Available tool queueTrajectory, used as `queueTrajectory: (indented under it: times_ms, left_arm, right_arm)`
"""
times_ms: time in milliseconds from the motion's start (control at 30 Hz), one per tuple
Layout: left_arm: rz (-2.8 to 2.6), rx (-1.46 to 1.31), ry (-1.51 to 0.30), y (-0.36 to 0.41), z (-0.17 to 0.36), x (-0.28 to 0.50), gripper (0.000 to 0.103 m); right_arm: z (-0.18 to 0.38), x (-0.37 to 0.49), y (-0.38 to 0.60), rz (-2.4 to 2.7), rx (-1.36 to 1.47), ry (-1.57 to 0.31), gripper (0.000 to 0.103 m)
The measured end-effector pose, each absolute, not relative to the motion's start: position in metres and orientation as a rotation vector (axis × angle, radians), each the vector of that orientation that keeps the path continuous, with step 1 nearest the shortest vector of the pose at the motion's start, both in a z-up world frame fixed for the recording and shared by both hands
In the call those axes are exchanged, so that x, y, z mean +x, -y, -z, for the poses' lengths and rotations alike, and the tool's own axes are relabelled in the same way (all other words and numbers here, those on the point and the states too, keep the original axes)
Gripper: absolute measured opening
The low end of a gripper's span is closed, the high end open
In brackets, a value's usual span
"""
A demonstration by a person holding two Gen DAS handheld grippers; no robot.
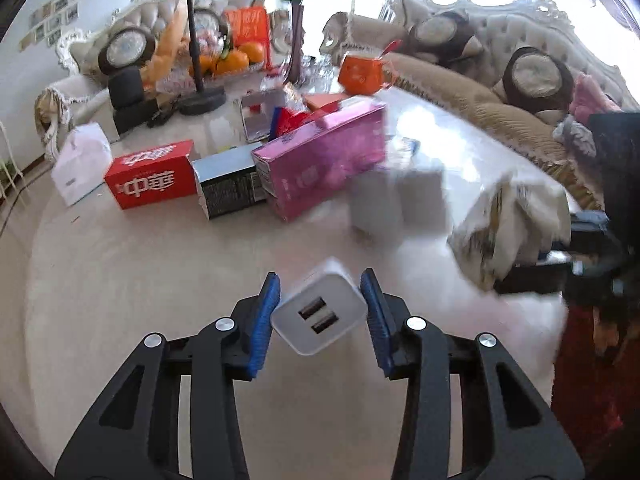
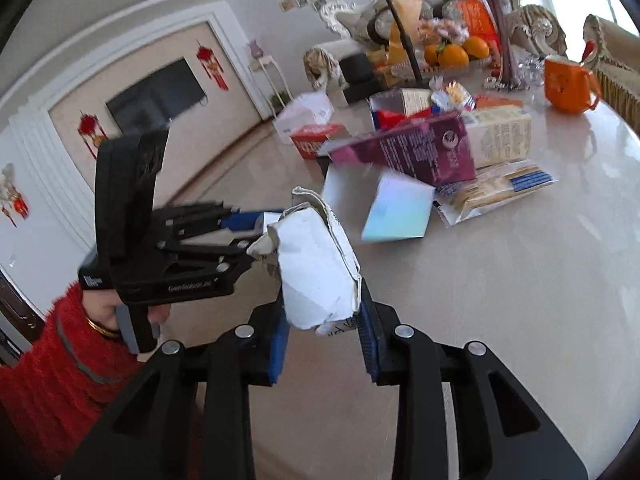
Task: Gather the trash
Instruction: 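Drop the white charger and white paper into the wastebasket from both tools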
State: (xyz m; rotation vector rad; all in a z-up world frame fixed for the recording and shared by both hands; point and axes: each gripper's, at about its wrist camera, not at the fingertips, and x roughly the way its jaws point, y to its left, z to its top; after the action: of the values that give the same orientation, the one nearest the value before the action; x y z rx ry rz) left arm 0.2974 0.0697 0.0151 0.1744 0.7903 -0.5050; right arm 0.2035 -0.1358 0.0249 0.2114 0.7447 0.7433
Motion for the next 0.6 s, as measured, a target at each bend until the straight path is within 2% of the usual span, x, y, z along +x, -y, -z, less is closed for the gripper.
queueTrajectory:
  times_ms: [367,500,600]
  left_arm:
    - [0.586,0.098,-0.693,-0.056,-0.047,0.160,0.039]
    - [0.682,0.127,-0.714,-0.026,-0.040,0.101,0.039]
    - [0.710,0.127,-0.790,-0.002,-0.005,0.081,0.039]
  right_arm:
    - [-0.032,0.087,0.204,-0.670,0.322,-0.671,0.029]
    - [-0.006,0.056,0.217,-0.630,0.287,-0.764,0.029]
    - [0.031,0.050,0.221,-0.581,0.286,-0.866,0.029]
